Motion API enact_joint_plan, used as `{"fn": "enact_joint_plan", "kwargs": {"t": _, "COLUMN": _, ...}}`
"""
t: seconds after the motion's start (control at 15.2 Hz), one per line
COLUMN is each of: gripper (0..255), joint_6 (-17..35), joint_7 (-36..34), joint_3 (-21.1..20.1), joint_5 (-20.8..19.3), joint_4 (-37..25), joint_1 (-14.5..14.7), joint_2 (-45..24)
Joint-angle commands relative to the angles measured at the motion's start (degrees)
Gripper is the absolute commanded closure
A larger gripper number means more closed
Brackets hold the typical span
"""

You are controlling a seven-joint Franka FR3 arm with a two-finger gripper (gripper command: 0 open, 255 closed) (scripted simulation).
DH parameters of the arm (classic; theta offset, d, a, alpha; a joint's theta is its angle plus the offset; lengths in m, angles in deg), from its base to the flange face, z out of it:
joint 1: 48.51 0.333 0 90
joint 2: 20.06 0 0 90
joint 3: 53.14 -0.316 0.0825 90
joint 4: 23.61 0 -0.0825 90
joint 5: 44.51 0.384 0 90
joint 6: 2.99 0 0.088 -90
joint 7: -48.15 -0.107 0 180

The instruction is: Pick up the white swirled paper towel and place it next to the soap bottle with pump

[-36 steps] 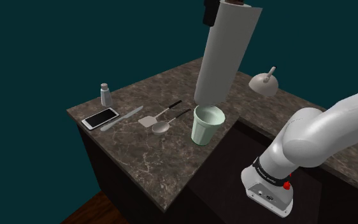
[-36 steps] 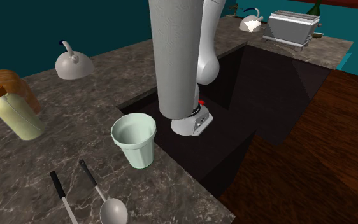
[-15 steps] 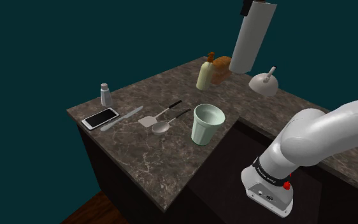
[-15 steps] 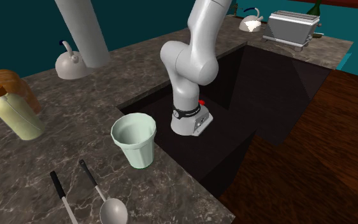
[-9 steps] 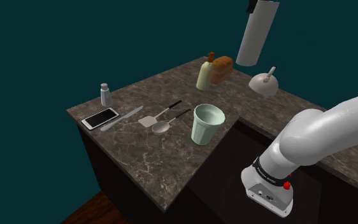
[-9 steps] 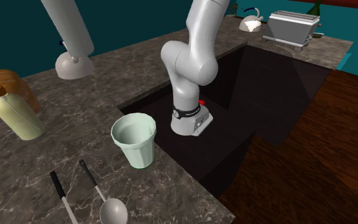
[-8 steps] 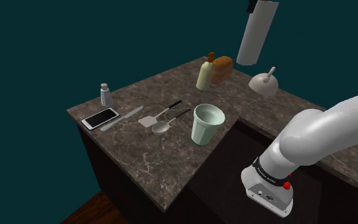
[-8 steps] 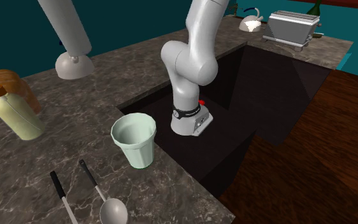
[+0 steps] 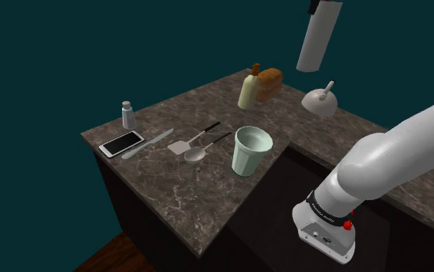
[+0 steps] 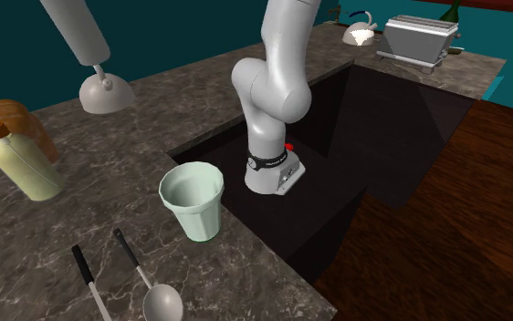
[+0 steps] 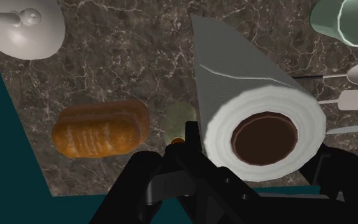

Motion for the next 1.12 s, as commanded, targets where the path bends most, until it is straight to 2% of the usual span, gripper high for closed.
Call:
{"fn": "enact_joint_plan", "kwargs": {"t": 0.0, "gripper": 255, "joint_6": 0.29, "joint_7": 3.25, "joint_3": 2.48, "joint_5": 0.22, "joint_4": -2.98, "joint_1": -0.62, "joint_2": -3.06}}
{"fn": "enact_joint_plan", "kwargs": {"t": 0.26, "gripper": 255, "joint_6": 0.38, "joint_7": 9.3, "joint_3": 7.06, "joint_5": 1.72, "joint_4": -9.17, "joint_1": -2.24, "joint_2": -9.16}}
{"fn": "enact_joint_plan", "kwargs": {"t": 1.06, "gripper": 255, "joint_6": 10.72, "joint_7": 7.14, "joint_3": 5.96, "joint_5": -0.17, "joint_4": 7.06, "joint_1": -2.35, "joint_2": -3.01}}
